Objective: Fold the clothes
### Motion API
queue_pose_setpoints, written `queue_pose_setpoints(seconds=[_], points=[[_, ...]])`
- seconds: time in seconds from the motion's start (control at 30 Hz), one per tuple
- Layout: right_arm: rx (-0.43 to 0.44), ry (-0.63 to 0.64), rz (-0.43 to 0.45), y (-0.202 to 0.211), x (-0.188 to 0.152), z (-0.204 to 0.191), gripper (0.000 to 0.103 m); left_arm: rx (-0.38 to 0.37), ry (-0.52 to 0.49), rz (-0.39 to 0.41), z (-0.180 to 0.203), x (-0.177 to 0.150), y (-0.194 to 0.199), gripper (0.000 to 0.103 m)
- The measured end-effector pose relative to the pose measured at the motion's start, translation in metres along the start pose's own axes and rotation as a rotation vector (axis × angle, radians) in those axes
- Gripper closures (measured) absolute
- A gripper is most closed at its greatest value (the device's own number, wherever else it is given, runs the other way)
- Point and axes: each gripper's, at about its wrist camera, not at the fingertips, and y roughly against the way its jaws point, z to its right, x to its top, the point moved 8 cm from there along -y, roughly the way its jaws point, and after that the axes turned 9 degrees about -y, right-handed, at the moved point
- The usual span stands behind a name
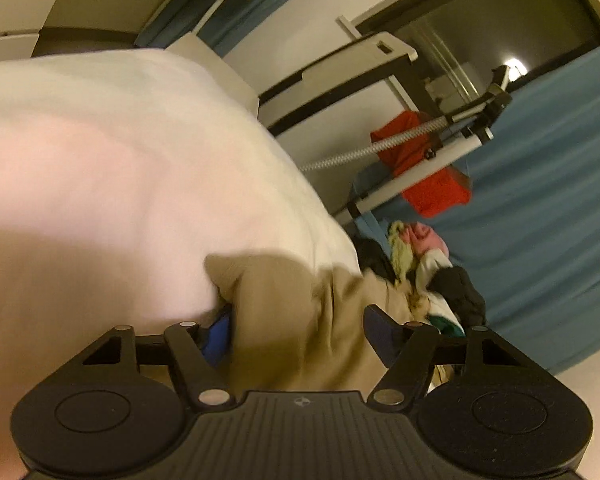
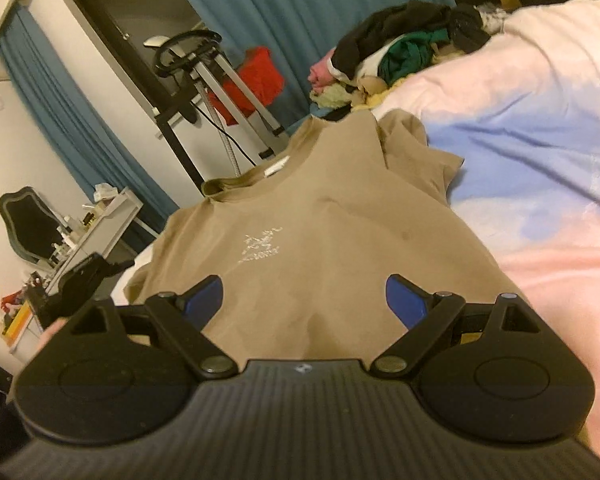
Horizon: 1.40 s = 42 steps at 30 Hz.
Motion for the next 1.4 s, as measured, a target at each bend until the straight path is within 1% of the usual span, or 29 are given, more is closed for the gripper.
queue_pose_setpoints(seconds=[0.07, 0.13, 0.17, 0.2, 0.23, 0.3, 0.33, 0.4, 0.47, 0.57, 0.63, 0.67, 0.8, 0.83, 0.9, 0.97, 1.0, 1.03, 1.17, 1.2, 1.27, 1.37, 1.4], points=[[0.000, -0.007, -0.017, -0.010, -0.002, 0.003, 0.013, 0.015, -0.013, -0.001, 0.000, 0.007, -0.013, 0.044], [-0.001, -0.014, -0.030, -0.018, -0.004, 0.005, 0.013, 0.032, -0.051, -0.009, 0.003, 0.010, -0.021, 0.066], [-0.001, -0.019, -0.030, -0.019, -0.004, 0.006, 0.013, 0.037, -0.085, -0.018, 0.007, 0.011, -0.024, 0.079], [0.000, -0.024, -0.029, -0.018, -0.003, 0.006, 0.013, 0.051, -0.131, -0.028, 0.012, 0.010, -0.024, 0.088], [0.001, -0.029, -0.027, -0.018, -0.002, 0.006, 0.013, 0.066, -0.176, -0.037, 0.017, 0.009, -0.023, 0.093], [0.002, -0.040, -0.025, -0.017, 0.000, 0.006, 0.013, 0.122, -0.291, -0.005, 0.032, 0.012, -0.013, 0.094], [0.003, -0.045, -0.023, -0.016, 0.000, 0.006, 0.013, 0.126, -0.356, 0.017, 0.044, 0.011, -0.007, 0.094], [0.004, -0.055, -0.020, -0.016, 0.002, 0.007, 0.013, 0.117, -0.552, 0.064, 0.079, 0.004, 0.005, 0.094], [0.006, -0.070, -0.010, -0.011, 0.005, 0.009, 0.013, 0.077, -0.795, 0.087, 0.122, -0.020, 0.016, 0.094], [0.004, -0.086, 0.015, -0.002, 0.010, 0.012, 0.013, -0.041, -1.029, 0.046, 0.171, -0.079, 0.028, 0.094], [0.002, -0.094, 0.026, 0.003, 0.013, 0.014, 0.013, -0.111, -1.127, -0.017, 0.192, -0.121, 0.027, 0.094], [0.002, -0.098, 0.032, 0.005, 0.015, 0.015, 0.013, -0.136, -1.189, -0.057, 0.197, -0.148, 0.027, 0.094], [0.007, -0.117, 0.042, 0.011, 0.019, 0.018, 0.013, -0.156, -1.360, -0.203, 0.190, -0.234, 0.022, 0.094], [0.009, -0.122, 0.043, 0.012, 0.020, 0.019, 0.013, -0.136, -1.381, -0.226, 0.187, -0.248, 0.019, 0.093], [0.012, -0.132, 0.046, 0.013, 0.022, 0.020, 0.013, -0.125, -1.390, -0.244, 0.182, -0.257, 0.017, 0.087], [0.016, -0.143, 0.045, 0.013, 0.022, 0.021, 0.013, -0.144, -1.329, -0.238, 0.177, -0.251, 0.029, 0.073], [0.020, -0.151, 0.044, 0.014, 0.022, 0.022, 0.013, -0.153, -1.267, -0.236, 0.176, -0.245, 0.032, 0.054], [0.025, -0.161, 0.043, 0.015, 0.022, 0.023, 0.013, -0.162, -1.205, -0.234, 0.176, -0.239, 0.036, 0.043], [0.044, -0.196, 0.036, 0.015, 0.023, 0.024, 0.013, -0.234, -0.881, -0.234, 0.166, -0.197, 0.049, 0.041], [0.046, -0.200, 0.034, 0.014, 0.023, 0.025, 0.013, -0.228, -0.810, -0.224, 0.163, -0.187, 0.045, 0.041], [0.046, -0.204, 0.032, 0.014, 0.023, 0.026, 0.013, -0.187, -0.715, -0.196, 0.165, -0.170, 0.026, 0.041], [0.040, -0.212, 0.029, 0.013, 0.023, 0.028, 0.013, -0.094, -0.687, -0.158, 0.168, -0.152, -0.004, 0.043], [0.038, -0.215, 0.028, 0.012, 0.023, 0.029, 0.013, -0.065, -0.701, -0.147, 0.168, -0.150, -0.011, 0.045]])
